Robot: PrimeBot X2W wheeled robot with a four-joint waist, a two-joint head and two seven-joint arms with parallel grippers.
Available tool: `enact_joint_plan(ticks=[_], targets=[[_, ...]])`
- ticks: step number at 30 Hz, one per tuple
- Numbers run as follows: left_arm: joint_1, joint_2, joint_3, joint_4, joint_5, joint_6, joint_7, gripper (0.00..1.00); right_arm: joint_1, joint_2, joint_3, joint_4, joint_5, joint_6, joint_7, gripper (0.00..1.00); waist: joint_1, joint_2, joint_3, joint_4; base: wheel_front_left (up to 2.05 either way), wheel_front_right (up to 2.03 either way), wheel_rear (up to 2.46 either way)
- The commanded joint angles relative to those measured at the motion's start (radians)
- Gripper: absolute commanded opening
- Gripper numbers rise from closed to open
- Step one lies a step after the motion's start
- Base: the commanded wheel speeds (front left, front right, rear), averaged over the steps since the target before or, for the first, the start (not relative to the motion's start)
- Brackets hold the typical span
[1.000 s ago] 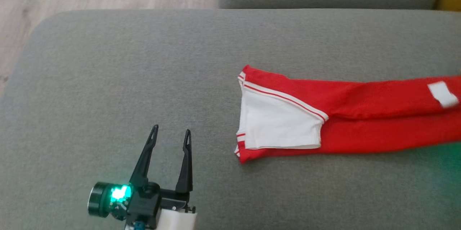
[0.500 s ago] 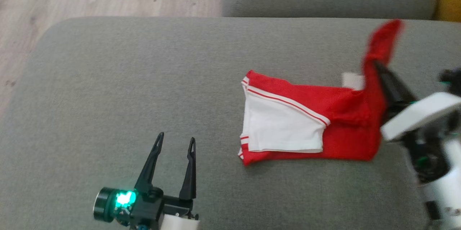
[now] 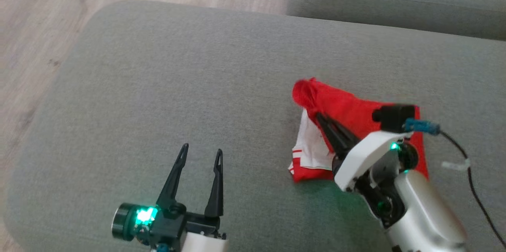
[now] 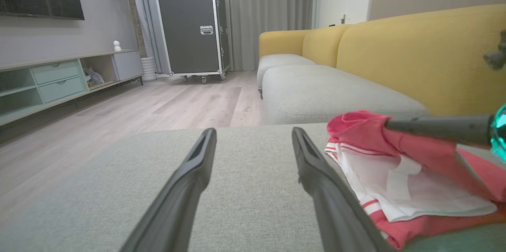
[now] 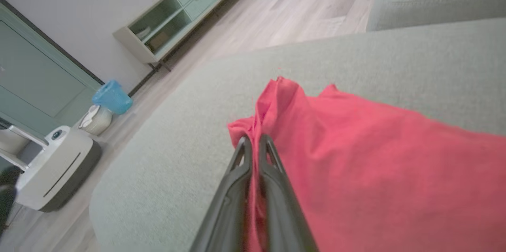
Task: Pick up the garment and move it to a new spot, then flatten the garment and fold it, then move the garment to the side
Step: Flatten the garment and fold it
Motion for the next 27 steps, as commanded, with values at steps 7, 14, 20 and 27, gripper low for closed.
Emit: enact_joint_plan(ticks=[7,14,20,27], targets=[[-0.015,-0.024,0.054,-0.027,0.024,-0.016,-0.010,1.00,-0.012,0.044,-0.002,0.045,0.001,-0.001,-0.075,1.00,0.0000,0.0000,-0.003,0.017,0.00,0.00,0.00],[0.010,-0.027,0.091,-0.031,0.031,-0.025,-0.010,1.00,0.025,0.037,-0.044,-0.014,0.003,-0.001,-0.231,1.00,0.0000,0.0000,-0.055,-0.037,0.00,0.00,0.00],[0.052,-0.025,0.138,-0.034,0.029,-0.021,-0.010,1.00,0.125,-0.069,-0.114,-0.053,-0.067,-0.001,-0.416,1.00,0.0000,0.0000,-0.110,-0.104,0.00,0.00,0.00],[0.116,-0.034,0.201,-0.033,0.023,0.002,-0.010,1.00,0.268,-0.186,-0.121,-0.025,-0.133,-0.001,-0.531,1.00,0.0000,0.0000,-0.146,-0.165,0.00,0.00,0.00]])
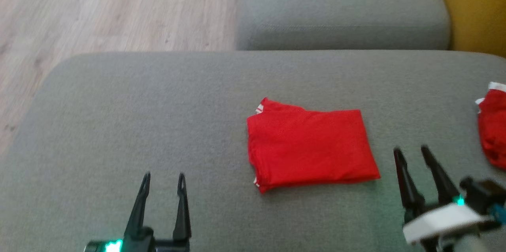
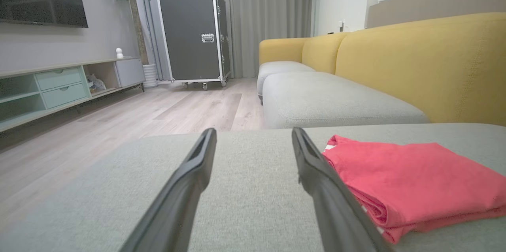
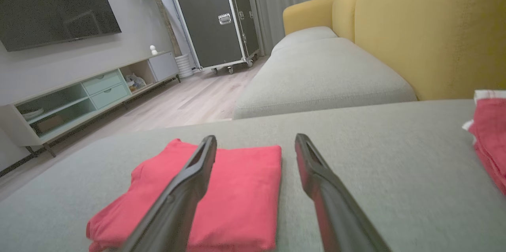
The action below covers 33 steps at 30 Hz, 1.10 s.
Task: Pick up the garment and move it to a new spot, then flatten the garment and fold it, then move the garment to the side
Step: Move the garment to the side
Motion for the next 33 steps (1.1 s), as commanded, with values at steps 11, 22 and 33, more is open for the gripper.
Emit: enact_joint_plan(ticks=[11,22,33], targets=[[0.071,-0.022,0.092,-0.018,0.010,-0.009,-0.010,1.00,0.088,0.017,-0.033,-0.072,-0.109,-0.001,-0.014,1.00,0.0001,-0.0001,-0.044,-0.052,0.00,0.00,0.00],[0.067,-0.033,0.110,-0.011,0.026,-0.040,-0.010,1.00,0.099,0.043,-0.056,-0.067,-0.138,-0.001,-0.014,1.00,0.0001,-0.0001,-0.049,-0.049,0.00,0.00,0.00],[0.066,-0.040,0.123,-0.015,0.032,-0.055,-0.010,1.00,0.093,0.053,-0.054,-0.059,-0.147,-0.001,-0.014,1.00,0.0001,-0.0001,-0.039,-0.062,0.00,0.00,0.00]])
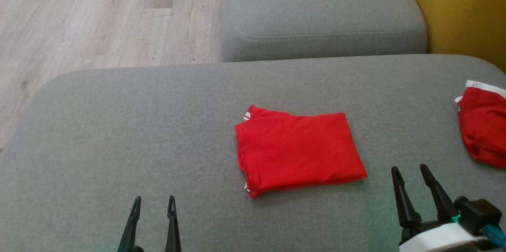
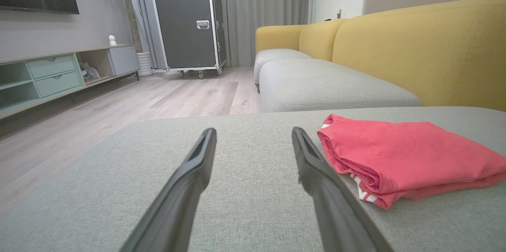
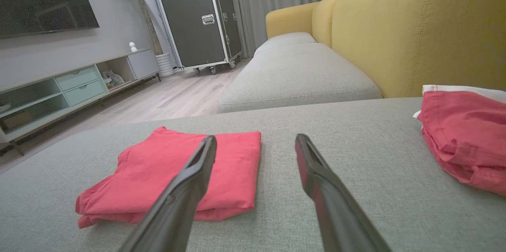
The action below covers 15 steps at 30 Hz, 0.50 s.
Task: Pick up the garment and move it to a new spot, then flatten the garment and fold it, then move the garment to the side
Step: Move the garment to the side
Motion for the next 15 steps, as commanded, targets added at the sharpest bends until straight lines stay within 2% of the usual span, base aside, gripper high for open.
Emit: enact_joint_plan(ticks=[1,15], targets=[[-0.041,-0.015,0.035,-0.031,0.011,-0.001,-0.010,1.00,-0.023,-0.014,0.020,-0.028,-0.008,-0.001,-0.014,1.00,0.0000,0.0000,0.002,-0.003,0.00,0.00,0.00],[-0.056,-0.020,0.026,-0.037,0.019,-0.002,-0.010,1.00,-0.030,-0.028,0.015,-0.026,-0.015,-0.001,-0.014,1.00,0.0000,0.0000,0.035,0.005,0.00,0.00,0.00]])
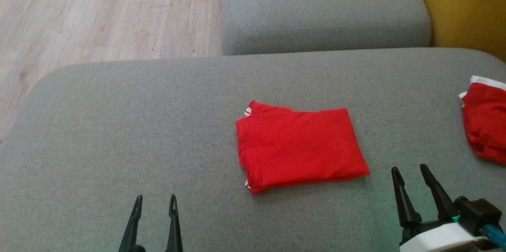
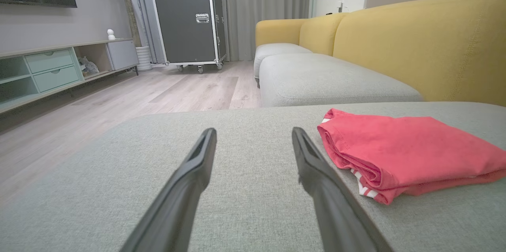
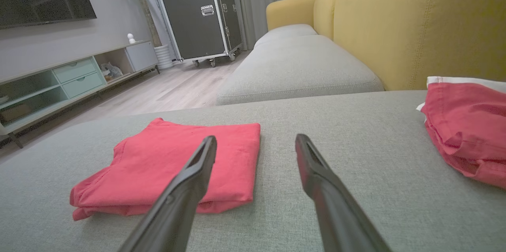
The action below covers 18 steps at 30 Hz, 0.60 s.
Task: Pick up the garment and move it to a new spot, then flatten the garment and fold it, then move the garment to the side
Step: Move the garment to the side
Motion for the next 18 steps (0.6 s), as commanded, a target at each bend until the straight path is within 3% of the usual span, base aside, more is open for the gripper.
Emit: enact_joint_plan(ticks=[1,10,18], targets=[[-0.056,-0.014,0.023,-0.036,0.013,-0.001,-0.010,1.00,-0.034,-0.029,0.015,-0.024,-0.006,-0.001,-0.014,1.00,0.0000,0.0000,0.014,0.005,0.00,0.00,0.00],[-0.074,-0.015,-0.005,-0.031,0.013,-0.001,-0.010,1.00,-0.106,-0.071,0.051,0.087,0.034,-0.001,-0.014,1.00,0.0000,0.0000,0.063,0.029,0.00,0.00,0.00],[-0.117,-0.015,-0.051,-0.023,0.004,0.009,-0.010,1.00,-0.293,-0.089,0.101,0.258,0.067,-0.001,0.040,1.00,0.0000,0.0000,0.140,0.049,0.00,0.00,0.00]])
